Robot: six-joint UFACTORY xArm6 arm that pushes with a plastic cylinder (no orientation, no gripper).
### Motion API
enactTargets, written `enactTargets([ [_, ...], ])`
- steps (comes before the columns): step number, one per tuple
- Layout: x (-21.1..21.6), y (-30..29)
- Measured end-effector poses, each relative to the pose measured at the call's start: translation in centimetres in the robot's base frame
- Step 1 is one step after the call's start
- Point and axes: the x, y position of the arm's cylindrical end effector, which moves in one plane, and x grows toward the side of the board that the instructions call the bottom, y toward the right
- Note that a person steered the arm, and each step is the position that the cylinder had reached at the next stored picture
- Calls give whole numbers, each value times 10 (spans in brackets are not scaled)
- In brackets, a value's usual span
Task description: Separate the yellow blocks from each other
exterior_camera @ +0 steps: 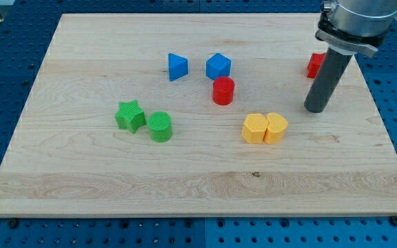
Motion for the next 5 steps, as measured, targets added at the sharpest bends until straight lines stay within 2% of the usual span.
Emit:
enactTargets([
  [1, 8, -17],
  [3, 51, -38],
  [4, 55, -40],
  [5, 14, -40],
])
